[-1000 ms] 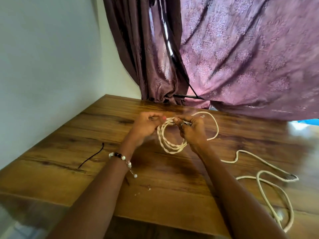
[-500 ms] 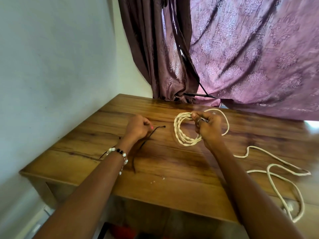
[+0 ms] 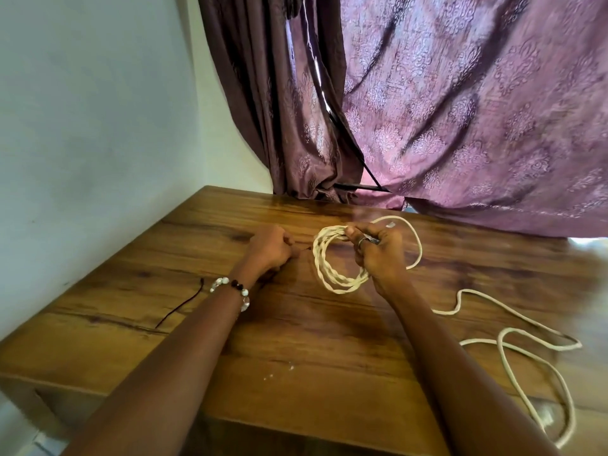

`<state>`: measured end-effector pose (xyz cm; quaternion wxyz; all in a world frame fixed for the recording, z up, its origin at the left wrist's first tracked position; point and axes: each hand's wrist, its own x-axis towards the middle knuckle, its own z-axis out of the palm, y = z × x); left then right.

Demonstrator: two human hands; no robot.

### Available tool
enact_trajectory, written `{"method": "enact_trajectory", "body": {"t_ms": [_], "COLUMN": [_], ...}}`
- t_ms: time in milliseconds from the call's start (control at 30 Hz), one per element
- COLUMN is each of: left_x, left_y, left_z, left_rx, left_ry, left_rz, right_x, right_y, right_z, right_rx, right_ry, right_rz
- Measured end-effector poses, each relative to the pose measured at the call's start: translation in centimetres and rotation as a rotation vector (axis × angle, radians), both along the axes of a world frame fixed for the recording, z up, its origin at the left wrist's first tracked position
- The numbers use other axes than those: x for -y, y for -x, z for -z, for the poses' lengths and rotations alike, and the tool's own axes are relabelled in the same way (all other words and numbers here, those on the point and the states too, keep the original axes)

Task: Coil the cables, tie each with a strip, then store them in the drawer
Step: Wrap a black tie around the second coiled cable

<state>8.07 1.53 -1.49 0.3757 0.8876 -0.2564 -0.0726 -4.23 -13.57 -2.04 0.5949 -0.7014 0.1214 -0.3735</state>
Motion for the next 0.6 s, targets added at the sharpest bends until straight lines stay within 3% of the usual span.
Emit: {"method": "enact_trajectory", "body": {"t_ms": [167, 267, 400, 600], "left_x": [-0.7, 0.1, 2.5, 4.6], "left_y": [1.8, 3.8, 5.8, 5.7], "left_z": [-3.0, -3.4, -1.7, 1.0], "left_rx": [-0.37, -0.354, -0.185, 0.014], "left_ry": [0.571, 0.5, 0.305, 0.499], "left_rz": [0.116, 0.221, 0.15, -0.148], "right_x": [0.8, 0.9, 0.2, -0.9], "right_y": [-0.4, -0.7, -0.7, -1.0], "right_z": [0.2, 0.1, -0.1, 0.2], "right_rx": [-0.018, -0.024, 0.017, 0.027], "right_ry": [0.086, 0.107, 0.174, 0.089], "right_rz": [0.053, 0.078, 0.13, 0.056]}}
